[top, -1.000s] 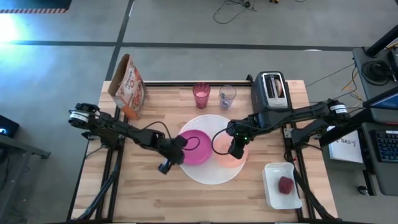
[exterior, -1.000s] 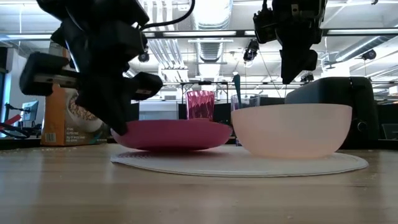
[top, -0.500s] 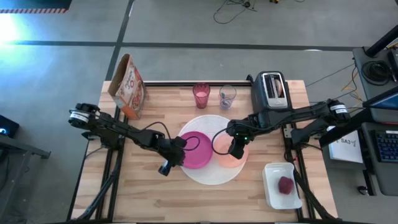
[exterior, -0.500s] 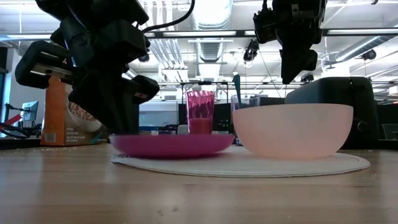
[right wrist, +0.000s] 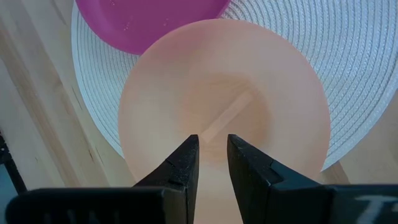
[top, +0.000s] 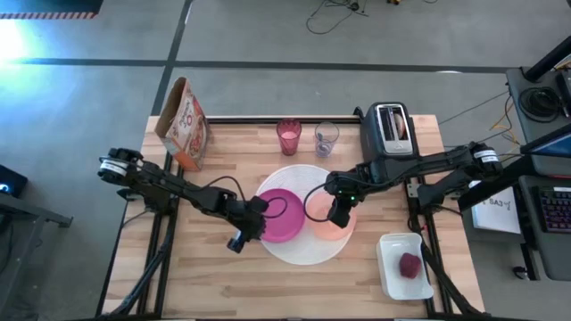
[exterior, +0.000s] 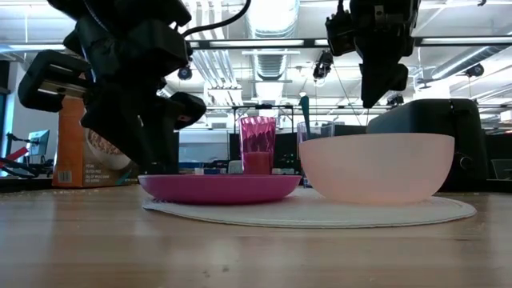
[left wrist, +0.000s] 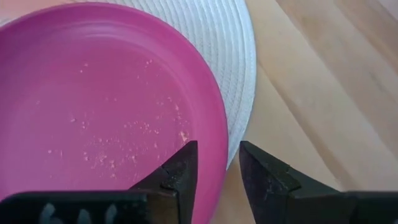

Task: Arrange a breakfast setting
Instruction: Put the red cup to the top right of the pink plate on the table mat

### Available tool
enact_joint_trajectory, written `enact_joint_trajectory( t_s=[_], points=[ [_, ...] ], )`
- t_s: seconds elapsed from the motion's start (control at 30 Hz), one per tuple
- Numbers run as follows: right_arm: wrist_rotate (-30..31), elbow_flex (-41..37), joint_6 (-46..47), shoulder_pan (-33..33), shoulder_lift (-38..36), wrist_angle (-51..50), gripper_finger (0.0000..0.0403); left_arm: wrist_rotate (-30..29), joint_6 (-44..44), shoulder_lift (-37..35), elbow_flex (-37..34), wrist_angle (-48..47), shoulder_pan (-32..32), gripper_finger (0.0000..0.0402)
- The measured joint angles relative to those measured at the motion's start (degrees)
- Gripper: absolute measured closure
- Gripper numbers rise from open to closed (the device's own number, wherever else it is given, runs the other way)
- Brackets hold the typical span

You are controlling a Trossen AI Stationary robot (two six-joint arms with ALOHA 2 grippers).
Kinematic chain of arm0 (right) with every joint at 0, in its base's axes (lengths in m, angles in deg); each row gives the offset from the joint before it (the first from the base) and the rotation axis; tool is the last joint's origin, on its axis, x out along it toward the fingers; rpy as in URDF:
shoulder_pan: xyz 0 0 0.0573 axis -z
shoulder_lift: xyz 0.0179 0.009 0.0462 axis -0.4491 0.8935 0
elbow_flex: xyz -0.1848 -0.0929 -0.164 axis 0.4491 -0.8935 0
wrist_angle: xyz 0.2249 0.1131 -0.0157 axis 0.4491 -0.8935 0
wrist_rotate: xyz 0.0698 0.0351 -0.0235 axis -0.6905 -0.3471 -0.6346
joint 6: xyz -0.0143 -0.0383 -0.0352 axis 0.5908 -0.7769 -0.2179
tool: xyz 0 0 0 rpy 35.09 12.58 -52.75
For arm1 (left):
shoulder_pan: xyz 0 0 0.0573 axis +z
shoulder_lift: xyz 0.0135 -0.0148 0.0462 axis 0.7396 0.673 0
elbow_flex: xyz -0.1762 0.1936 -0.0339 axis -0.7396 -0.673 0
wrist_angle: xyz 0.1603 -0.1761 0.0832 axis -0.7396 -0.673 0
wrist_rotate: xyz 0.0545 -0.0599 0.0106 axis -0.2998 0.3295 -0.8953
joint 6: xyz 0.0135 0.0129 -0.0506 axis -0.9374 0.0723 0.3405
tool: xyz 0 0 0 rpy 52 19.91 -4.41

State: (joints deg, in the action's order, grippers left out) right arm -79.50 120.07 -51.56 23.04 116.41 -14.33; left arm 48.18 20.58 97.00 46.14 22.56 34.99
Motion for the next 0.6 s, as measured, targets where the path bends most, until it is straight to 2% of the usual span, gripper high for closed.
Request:
enact_joint_trajectory(
  t_s=[0.2,0.33,0.43,0.5,0.6],
  points=[
    [1.46,0.87,-0.05,1.64,0.01,0.05,0.0330,-2.46,-5.38,-1.08,5.05,-12.03,0.02,0.0299],
    [1.57,3.04,-1.49,2.59,-0.01,0.08,0.0330,-8.92,-9.50,-2.49,9.63,-21.08,0.24,0.0299],
    [2.20,4.71,-4.00,2.74,-0.01,0.12,0.0330,-12.61,-12.33,-3.26,11.02,-23.19,1.14,0.0299],
    [2.96,5.54,-5.05,2.74,-0.04,0.12,0.0330,-12.53,-14.07,-3.53,11.01,-23.26,2.73,0.0299],
    [2.97,6.30,-7.39,2.74,-0.05,-0.05,0.0330,-9.16,-15.84,-3.83,10.45,-23.26,6.70,0.0299]
  ],
)
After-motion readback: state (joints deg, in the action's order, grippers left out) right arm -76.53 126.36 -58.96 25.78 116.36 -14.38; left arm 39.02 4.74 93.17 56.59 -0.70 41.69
